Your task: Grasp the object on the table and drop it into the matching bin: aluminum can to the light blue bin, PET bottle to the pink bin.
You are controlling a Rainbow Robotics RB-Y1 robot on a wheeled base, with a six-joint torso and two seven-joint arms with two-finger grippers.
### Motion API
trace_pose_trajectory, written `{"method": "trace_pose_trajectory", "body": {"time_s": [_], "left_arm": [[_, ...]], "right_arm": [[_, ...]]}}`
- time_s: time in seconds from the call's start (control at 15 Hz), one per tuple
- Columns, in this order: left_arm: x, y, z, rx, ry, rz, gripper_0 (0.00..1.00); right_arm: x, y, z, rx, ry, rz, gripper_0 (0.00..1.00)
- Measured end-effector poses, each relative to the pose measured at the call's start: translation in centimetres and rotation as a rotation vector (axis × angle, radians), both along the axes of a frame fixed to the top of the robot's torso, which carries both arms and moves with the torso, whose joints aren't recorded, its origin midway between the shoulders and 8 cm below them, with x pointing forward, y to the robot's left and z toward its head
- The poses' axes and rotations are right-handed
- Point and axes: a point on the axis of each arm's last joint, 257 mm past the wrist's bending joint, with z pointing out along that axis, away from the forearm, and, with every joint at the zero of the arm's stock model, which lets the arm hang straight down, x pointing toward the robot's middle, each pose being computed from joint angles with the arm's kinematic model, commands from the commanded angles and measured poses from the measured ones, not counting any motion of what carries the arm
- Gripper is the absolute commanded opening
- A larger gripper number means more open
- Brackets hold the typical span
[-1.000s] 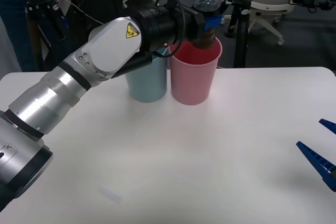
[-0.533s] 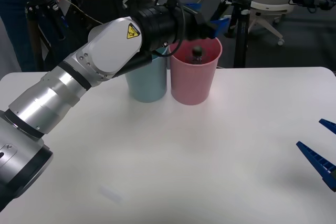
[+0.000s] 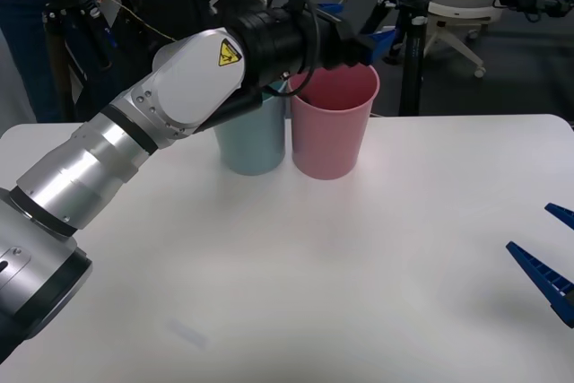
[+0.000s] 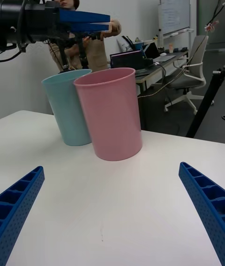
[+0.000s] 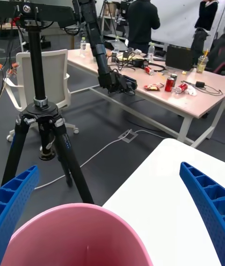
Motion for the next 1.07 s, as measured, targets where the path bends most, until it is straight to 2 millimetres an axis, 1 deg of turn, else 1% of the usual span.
{"method": "trace_pose_trajectory", "body": {"time_s": [0.13, 0.47, 0.67, 1.07], "left_arm": [[-0.1, 0.0, 0.1, -0.001, -0.004, -0.003, 1.0], [0.0, 1.9, 1.2, -0.012, -0.008, -0.006, 1.0], [-0.2, 3.7, 1.4, -0.003, -0.021, -0.03, 1.0], [-1.8, 7.8, 1.8, 0.047, -0.028, -0.117, 1.0]], "right_arm": [[0.0, 0.0, 0.0, 0.0, 0.0, 0.0, 1.0], [0.0, 0.0, 0.0, 0.0, 0.0, 0.0, 1.0], [0.0, 0.0, 0.0, 0.0, 0.0, 0.0, 1.0], [0.0, 0.0, 0.0, 0.0, 0.0, 0.0, 1.0]]}}
